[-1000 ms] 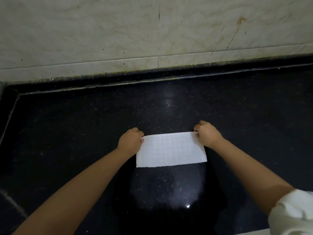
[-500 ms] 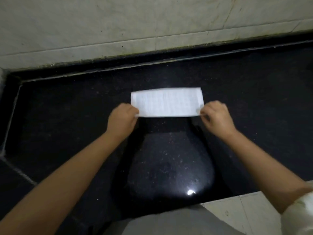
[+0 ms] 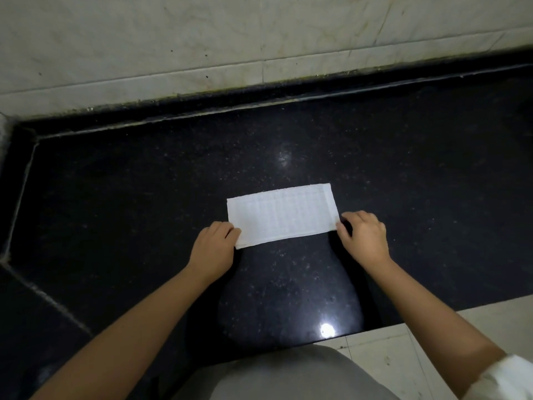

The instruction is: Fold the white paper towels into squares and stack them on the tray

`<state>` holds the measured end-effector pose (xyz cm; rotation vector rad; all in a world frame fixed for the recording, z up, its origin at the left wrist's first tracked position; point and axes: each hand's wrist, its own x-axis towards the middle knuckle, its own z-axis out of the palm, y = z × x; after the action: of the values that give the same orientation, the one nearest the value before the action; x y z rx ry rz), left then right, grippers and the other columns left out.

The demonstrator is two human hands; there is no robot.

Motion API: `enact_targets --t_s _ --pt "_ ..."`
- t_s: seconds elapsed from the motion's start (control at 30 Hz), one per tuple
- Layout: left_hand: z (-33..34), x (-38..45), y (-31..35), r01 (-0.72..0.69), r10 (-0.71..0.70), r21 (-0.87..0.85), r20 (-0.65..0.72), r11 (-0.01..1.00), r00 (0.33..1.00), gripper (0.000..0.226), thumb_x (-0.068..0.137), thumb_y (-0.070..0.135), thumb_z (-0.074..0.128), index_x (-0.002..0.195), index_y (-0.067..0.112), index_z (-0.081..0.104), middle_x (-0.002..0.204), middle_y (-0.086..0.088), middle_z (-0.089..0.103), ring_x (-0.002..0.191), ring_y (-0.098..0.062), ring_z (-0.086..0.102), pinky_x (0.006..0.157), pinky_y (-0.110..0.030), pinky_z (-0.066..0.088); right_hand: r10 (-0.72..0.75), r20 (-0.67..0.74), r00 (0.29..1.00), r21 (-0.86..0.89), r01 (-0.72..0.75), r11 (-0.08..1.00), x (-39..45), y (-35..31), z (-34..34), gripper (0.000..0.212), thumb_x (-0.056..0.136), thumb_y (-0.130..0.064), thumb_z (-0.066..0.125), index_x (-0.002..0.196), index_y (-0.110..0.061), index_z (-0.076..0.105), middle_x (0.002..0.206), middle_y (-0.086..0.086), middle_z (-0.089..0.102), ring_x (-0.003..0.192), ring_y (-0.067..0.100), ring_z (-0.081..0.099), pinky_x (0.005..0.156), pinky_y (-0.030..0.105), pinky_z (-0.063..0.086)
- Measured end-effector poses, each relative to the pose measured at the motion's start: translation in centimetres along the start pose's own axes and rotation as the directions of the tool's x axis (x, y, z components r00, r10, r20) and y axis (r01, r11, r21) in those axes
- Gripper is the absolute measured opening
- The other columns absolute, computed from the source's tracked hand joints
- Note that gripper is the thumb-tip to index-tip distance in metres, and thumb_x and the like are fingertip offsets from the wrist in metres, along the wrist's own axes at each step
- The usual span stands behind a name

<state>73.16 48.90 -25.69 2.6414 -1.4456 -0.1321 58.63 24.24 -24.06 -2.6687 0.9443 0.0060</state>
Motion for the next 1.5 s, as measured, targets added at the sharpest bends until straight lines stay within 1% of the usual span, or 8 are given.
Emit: enact_targets --t_s 0.1,0.2,0.47,0.63,0.87,1.1,1.3,1.5 --pt "-0.6 2.6 2.0 0.163 -0.165 -0.078 -0.023 0.984 0.986 0.039 0.082 0.008 0.037 0.109 -0.004 0.063 0.113 -0.02 0.065 0.103 -0.033 0.065 0.082 -0.036 0.057 0.227 0.099 0.969 -0.093 -0.218 0.972 0.7 -1.5 -0.3 0.037 0.092 -0.03 0.048 0.114 -0.001 0.056 0.122 0.017 0.054 0.115 0.033 0.047 0.094 0.04 0.038" --pt "-0.7 5.0 3.2 0.393 -0.366 -0.115 0.199 0.912 0.909 0.052 0.1 0.026 0.033 0.146 0.004 0.021 0.157 -0.012 0.014 0.147 -0.024 0.009 0.12 -0.034 0.013 0.328 0.187 0.926 -0.133 -0.307 0.942 1.3 -3.0 0.1 0.039 0.092 -0.029 0.047 0.119 0.0 0.052 0.128 0.017 0.05 0.118 0.033 0.047 0.097 0.039 0.038" --pt "1.5 5.2 3.1 0.428 -0.406 -0.034 0.257 0.903 0.877 0.065 0.099 0.042 0.025 0.149 0.007 0.0 0.158 -0.012 -0.006 0.147 -0.025 -0.007 0.12 -0.036 -0.002 0.434 0.202 0.878 -0.145 -0.412 0.9 1.7 -4.1 0.4 0.031 0.09 -0.018 0.045 0.117 -0.006 0.051 0.125 0.012 0.053 0.113 0.028 0.051 0.1 0.038 0.03" --pt "1.1 5.1 3.0 0.428 -0.398 -0.064 0.268 0.901 0.878 0.064 0.1 0.042 0.025 0.149 0.009 0.003 0.158 -0.01 -0.005 0.147 -0.024 -0.008 0.12 -0.037 -0.003 0.38 0.144 0.914 0.077 -0.393 0.916 1.7 -4.9 -0.5 0.004 0.087 -0.01 0.047 0.09 -0.012 0.049 0.088 0.007 0.059 0.093 0.028 0.058 0.08 0.032 0.023" --pt "-0.7 2.0 0.2 0.499 -0.476 -0.139 0.168 0.855 0.863 0.055 0.1 0.034 0.031 0.148 0.013 0.016 0.159 -0.009 0.004 0.147 -0.024 -0.003 0.12 -0.04 0.004 0.035 -0.095 0.995 0.488 0.016 0.873 1.0 -12.3 -1.1 0.038 0.085 -0.006 0.054 0.059 -0.022 0.031 0.072 0.0 0.046 0.068 0.016 0.044 0.052 0.02 0.028" --pt "-1.1 -4.4 -3.0 0.625 -0.59 -0.129 0.232 0.769 0.774 0.052 0.1 0.032 0.03 0.148 0.012 0.018 0.159 -0.009 0.004 0.147 -0.023 -0.003 0.12 -0.039 0.004 -0.404 -0.094 0.91 0.08 0.412 0.908 -1.7 -17.0 6.0 0.028 0.046 0.004 0.078 0.053 -0.011 0.055 0.05 0.0 0.057 0.042 0.019 0.055 0.049 0.024 0.037" --pt "-0.5 -6.1 -3.4 0.596 -0.554 -0.172 0.238 0.784 0.798 0.053 0.101 0.03 0.029 0.148 0.008 0.017 0.158 -0.009 0.005 0.147 -0.022 -0.002 0.12 -0.034 0.001 -0.394 -0.002 0.919 0.087 0.393 0.916 -1.5 -16.6 7.3 0.012 0.061 0.01 0.065 0.063 -0.001 0.063 0.061 0.01 0.064 0.055 0.03 0.061 0.057 0.034 0.043" --pt "-0.4 -6.1 -3.4 0.577 -0.534 -0.194 0.232 0.793 0.813 0.053 0.101 0.031 0.029 0.148 0.009 0.017 0.158 -0.008 0.006 0.147 -0.021 -0.001 0.12 -0.033 0.0 -0.237 -0.276 0.931 0.422 0.34 0.84 -0.7 -17.4 5.0 0.007 0.072 0.007 0.056 0.069 0.005 0.063 0.065 0.017 0.064 0.062 0.02 0.056 0.062 0.026 0.041"
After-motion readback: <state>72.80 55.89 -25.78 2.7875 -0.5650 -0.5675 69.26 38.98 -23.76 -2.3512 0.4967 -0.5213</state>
